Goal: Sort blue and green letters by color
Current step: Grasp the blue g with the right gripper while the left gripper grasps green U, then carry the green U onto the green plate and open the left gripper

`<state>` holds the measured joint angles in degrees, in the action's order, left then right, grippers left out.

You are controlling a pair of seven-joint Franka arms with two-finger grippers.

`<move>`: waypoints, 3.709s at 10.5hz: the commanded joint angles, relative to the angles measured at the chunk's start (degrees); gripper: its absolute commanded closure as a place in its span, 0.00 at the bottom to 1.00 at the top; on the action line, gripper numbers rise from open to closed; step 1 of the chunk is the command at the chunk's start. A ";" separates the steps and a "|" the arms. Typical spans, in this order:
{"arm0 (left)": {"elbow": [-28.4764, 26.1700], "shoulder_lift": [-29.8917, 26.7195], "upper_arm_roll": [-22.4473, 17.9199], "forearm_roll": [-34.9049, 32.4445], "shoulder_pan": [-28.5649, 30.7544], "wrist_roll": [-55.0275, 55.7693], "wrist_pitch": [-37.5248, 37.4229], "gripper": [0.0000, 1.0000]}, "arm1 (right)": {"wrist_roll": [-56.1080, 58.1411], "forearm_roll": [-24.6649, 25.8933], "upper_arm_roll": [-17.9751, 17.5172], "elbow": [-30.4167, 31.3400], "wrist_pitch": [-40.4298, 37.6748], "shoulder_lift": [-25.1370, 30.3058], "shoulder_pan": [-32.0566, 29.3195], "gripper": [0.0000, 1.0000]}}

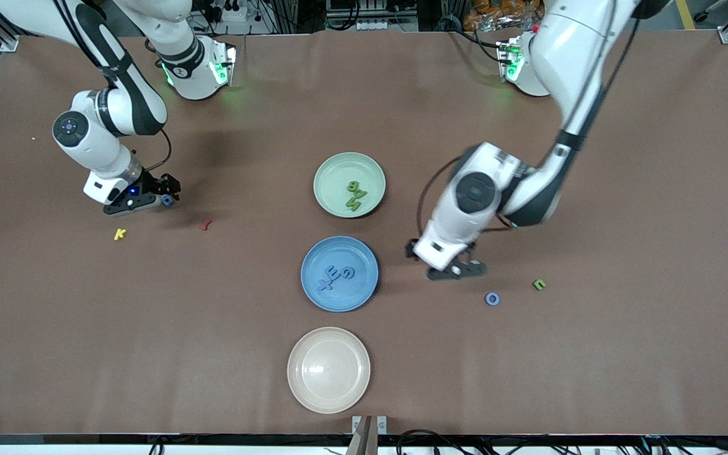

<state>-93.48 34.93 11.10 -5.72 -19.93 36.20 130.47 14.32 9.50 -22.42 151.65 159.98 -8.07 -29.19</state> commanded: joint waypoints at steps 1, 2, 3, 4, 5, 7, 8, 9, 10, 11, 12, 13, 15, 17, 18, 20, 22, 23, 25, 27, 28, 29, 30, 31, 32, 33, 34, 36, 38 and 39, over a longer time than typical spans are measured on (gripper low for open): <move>-1.79 -1.45 0.85 -1.14 9.52 -18.20 -2.76 0.00 | 0.71 2.10 -1.14 0.66 2.35 -2.47 -3.15 0.00; -1.80 -1.36 0.85 -1.49 12.60 -23.23 -2.77 0.00 | 0.71 2.45 -1.05 0.66 2.35 -2.48 -3.76 0.00; -1.80 -0.92 0.85 -1.84 15.94 -29.28 -2.77 0.00 | 0.71 2.54 -1.13 0.66 2.44 -2.91 -4.03 0.00; -1.53 -0.74 0.94 -1.84 18.41 -32.47 -2.77 0.00 | 0.71 2.54 -1.05 0.66 2.53 -3.35 -4.29 0.00; -1.53 -0.65 0.94 -1.67 19.04 -31.81 -2.77 0.00 | 0.71 2.63 -1.05 0.75 2.61 -3.36 -4.64 0.00; -1.45 0.31 0.51 -1.84 18.96 -19.75 -2.85 0.00 | 0.71 2.90 -1.05 0.75 2.62 -3.45 -4.64 0.04; -1.18 1.18 -1.06 -3.41 18.61 -15.85 -2.85 0.00 | 0.71 2.90 -1.05 0.84 2.62 -3.71 -4.73 0.06; -1.09 2.15 -1.60 -4.47 18.70 -14.33 -2.77 0.00 | 0.71 2.90 -1.05 0.75 2.70 -4.23 -4.65 0.10; -0.92 3.20 -1.87 -4.57 18.70 -12.05 -2.68 0.00 | 0.71 2.98 -1.05 0.75 2.70 -4.50 -4.73 0.11; -1.00 3.82 -2.57 -5.52 18.09 -8.81 -2.59 0.03 | 0.71 2.98 -0.96 0.75 2.96 -5.20 -4.82 0.11; -1.00 4.09 -2.57 -6.49 18.43 -6.60 -2.59 0.06 | 0.71 2.98 -0.96 0.75 3.31 -5.38 -4.82 0.11; -1.00 4.53 -2.57 -6.50 18.87 -6.58 -2.59 0.09 | 0.71 2.98 -0.96 0.75 3.32 -5.38 -4.91 0.12; -1.00 5.06 -3.27 -6.41 18.96 -5.79 -2.24 0.10 | 0.71 3.07 -0.96 0.75 3.32 -5.64 -5.26 0.25; -0.83 5.50 -3.28 -6.32 19.31 -5.61 -1.98 0.20 | 0.71 6.30 -0.96 0.66 3.32 -5.64 -6.22 0.50; -0.74 5.93 -3.28 -6.41 19.31 -5.61 -0.84 0.33 | 0.71 6.76 -0.96 0.66 3.23 -5.64 -6.49 0.58; -0.65 6.37 -3.28 -6.41 19.31 -5.09 -0.39 0.35 | 0.71 6.76 -0.96 0.66 3.23 -5.64 -6.75 0.63; -0.57 7.25 -3.36 -6.41 19.23 -4.82 1.18 0.36 | 0.80 6.85 -0.96 0.40 3.06 -5.56 -7.02 0.64; -0.22 7.34 -3.36 -6.41 18.88 -4.21 1.45 0.36 | 0.80 6.76 -0.96 -0.04 2.88 -5.38 -7.10 0.65; 0.49 7.78 -3.54 -6.59 17.74 -1.31 1.45 0.36 | 0.80 6.85 -0.96 -0.92 2.79 -5.47 -7.54 0.66; 0.58 8.05 -3.80 -7.37 17.64 -1.39 1.45 0.43 | 0.54 6.76 -0.96 -1.36 2.62 -5.29 -7.55 0.66; 0.49 8.05 -3.72 -8.68 17.64 -1.31 1.45 0.54 | 0.28 6.59 -0.96 -1.80 2.27 -5.12 -7.63 0.67; 0.49 8.13 -3.72 -8.70 17.64 -1.39 1.45 0.65 | -0.16 6.50 -0.96 -2.32 1.83 -5.03 -7.63 0.67; 0.49 8.22 -3.72 -8.78 17.64 -1.39 1.45 0.79 | 0.01 6.50 -0.96 -2.24 1.91 -5.12 -7.63 0.67; 0.49 8.22 -3.72 -8.79 17.56 -1.48 1.45 0.95 | 0.27 6.50 -0.87 -2.15 2.00 -5.29 -7.72 0.67; 0.58 8.05 -3.72 -8.79 17.64 -1.48 1.45 1.00 | 0.45 6.50 -0.87 -2.06 1.91 -5.29 -7.72 0.67; 0.58 7.79 -3.63 -8.79 17.38 -1.31 1.45 1.00 | 0.45 6.50 -0.87 -2.15 1.83 -5.29 -7.63 0.67; 0.66 6.83 -3.63 -8.70 16.68 -1.13 1.37 1.00 | 0.45 6.50 -0.96 -2.24 1.91 -5.29 -7.72 0.67; 0.58 5.33 -3.36 -8.35 15.54 -0.69 0.66 1.00 | 0.45 6.50 -0.87 -2.15 2.00 -5.47 -7.72 0.69; 0.66 2.44 -0.75 -7.82 15.45 -0.52 -2.92 1.00 | 0.36 6.50 -0.87 -2.24 1.91 -5.47 -7.72 0.79; 0.67 1.47 1.19 -7.73 15.45 -0.25 -4.68 1.00 | 0.27 6.50 -0.87 -2.24 1.91 -5.47 -7.81 0.79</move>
<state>-92.03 40.26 9.14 -12.67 -4.26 33.98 130.02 14.83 14.86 -22.52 149.79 162.28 -13.29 -35.45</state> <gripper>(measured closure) 0.740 0.722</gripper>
